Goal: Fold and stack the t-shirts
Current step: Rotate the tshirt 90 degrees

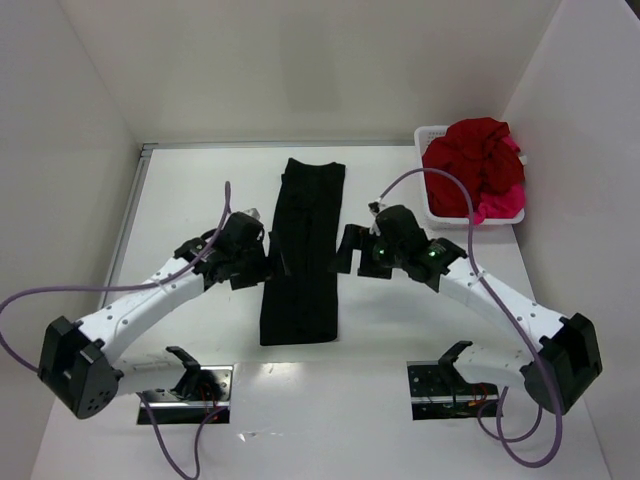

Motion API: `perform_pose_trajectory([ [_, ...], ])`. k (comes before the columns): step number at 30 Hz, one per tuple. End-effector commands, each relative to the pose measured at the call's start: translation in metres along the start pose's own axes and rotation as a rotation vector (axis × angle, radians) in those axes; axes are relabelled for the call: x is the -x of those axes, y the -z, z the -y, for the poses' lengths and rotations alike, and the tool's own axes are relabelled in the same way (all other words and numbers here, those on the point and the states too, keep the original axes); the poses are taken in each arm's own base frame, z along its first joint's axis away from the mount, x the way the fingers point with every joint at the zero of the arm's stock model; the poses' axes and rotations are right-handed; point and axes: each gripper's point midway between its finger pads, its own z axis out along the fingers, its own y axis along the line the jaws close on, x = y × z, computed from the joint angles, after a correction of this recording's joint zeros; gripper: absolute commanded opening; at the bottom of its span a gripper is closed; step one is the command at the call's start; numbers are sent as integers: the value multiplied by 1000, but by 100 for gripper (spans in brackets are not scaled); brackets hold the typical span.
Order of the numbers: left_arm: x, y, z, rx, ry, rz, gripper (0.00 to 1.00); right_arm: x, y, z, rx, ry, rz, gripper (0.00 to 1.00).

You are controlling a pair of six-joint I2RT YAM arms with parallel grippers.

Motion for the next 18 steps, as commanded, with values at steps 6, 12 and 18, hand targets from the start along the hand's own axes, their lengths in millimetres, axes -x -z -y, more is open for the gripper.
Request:
perform_pose_trajectory([
  [6, -47, -31, -19, 25, -20, -252, 100, -62, -22, -17, -22, -107, -147, 96],
  [12, -61, -6, -19, -69, 9, -270, 100, -100, -22, -10, -55, -210, -227, 95],
  [18, -88, 11, -27, -133, 106, -292, 97, -124, -18, 2, -75, -260, -289, 84],
])
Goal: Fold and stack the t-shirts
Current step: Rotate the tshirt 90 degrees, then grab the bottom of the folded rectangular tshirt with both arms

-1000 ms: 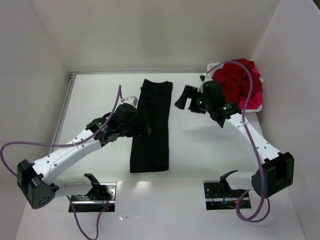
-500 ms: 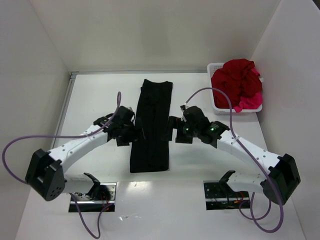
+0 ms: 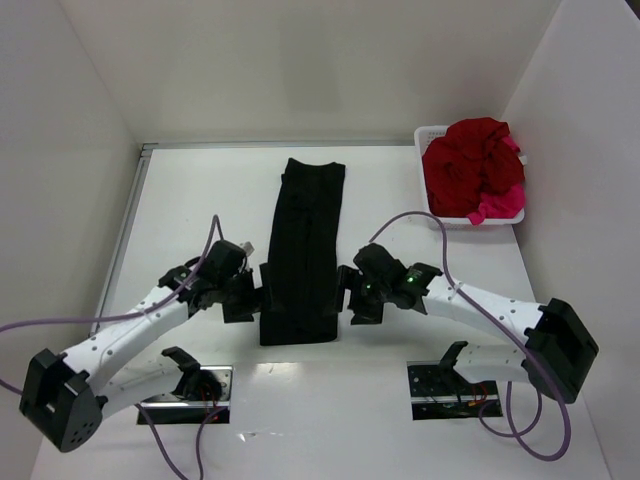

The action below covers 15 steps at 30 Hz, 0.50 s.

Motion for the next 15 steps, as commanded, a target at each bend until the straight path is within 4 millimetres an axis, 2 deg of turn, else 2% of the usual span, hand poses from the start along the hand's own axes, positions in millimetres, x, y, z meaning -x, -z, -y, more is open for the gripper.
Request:
perform_pose_trajectory([
  [1, -23, 5, 1, -63, 73, -64, 97, -15, 4, -4, 29, -38, -41, 84],
  [3, -30, 7, -3, -68, 96, -72, 96, -23, -4, 2, 1, -40, -68, 84],
  [6, -40, 6, -11, -61, 133, -78, 95, -36, -16, -1, 0, -20, -99, 84],
  [10, -45, 8, -17, -58, 164, -69, 94, -39, -25, 10, -42, -20, -104, 84],
  [15, -46, 4, -23, -27, 182, -68, 93, -32, -26, 8, -49, -26, -68, 84],
])
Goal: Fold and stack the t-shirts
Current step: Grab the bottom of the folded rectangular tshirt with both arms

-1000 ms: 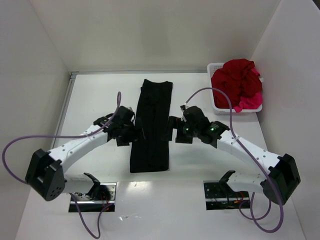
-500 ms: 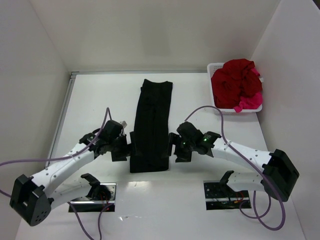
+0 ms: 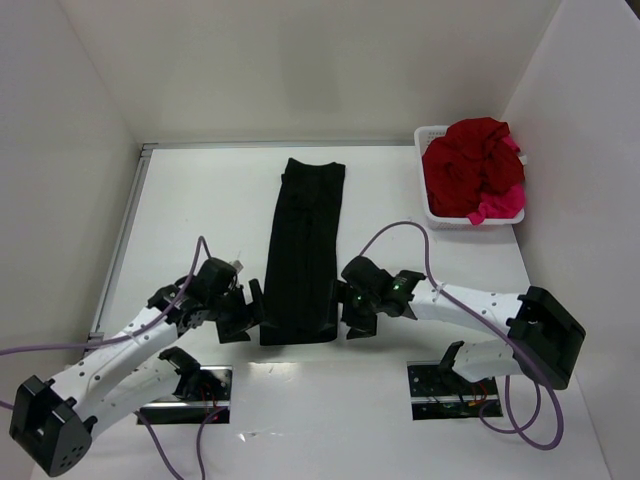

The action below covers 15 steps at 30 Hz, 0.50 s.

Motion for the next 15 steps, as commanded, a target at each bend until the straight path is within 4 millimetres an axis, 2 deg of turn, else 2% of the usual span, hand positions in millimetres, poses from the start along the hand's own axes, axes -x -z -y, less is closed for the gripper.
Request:
perform_pose_trajectory([
  [1, 2, -2, -2, 18, 37, 4, 93, 6, -3, -5, 13, -22, 38, 84],
  [4, 9, -5, -1, 49, 32, 10, 93, 5, -6, -3, 19, -40, 40, 83],
  [8, 10, -18, -16, 145, 26, -25, 92, 14, -6, -8, 23, -50, 83, 81],
  [15, 16, -23, -5, 142, 21, 6, 92, 19, -18, -11, 4, -31, 74, 78],
])
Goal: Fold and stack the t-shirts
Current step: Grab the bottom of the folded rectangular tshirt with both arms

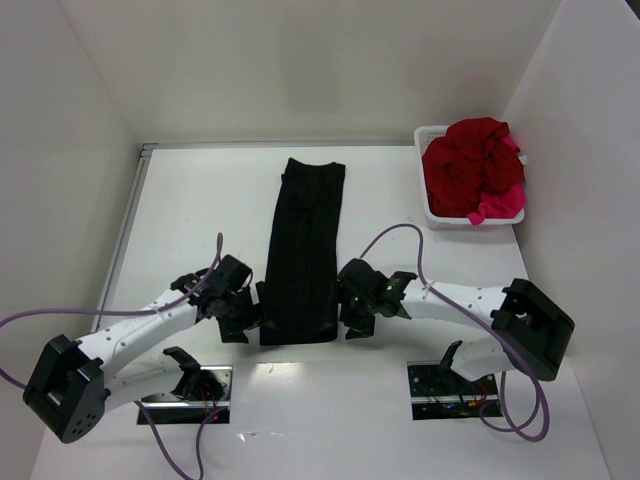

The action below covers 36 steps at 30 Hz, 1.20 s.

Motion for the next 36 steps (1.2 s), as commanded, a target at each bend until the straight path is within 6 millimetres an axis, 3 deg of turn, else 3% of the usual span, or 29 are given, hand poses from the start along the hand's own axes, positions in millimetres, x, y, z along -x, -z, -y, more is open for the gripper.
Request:
perform_pose_trajectory([
  [1, 15, 5, 16, -40, -4, 71, 92, 11, -4, -17, 32, 15, 47, 78],
  [5, 8, -8, 8, -14, -4, 35, 85, 10, -8, -13, 13, 21, 40, 75],
  [12, 13, -20, 0, 60, -12, 22, 84, 15, -11, -22, 18, 40, 43, 73],
  [36, 7, -32, 2, 0, -56, -3, 64, 19, -21, -19, -2, 29, 55, 57],
])
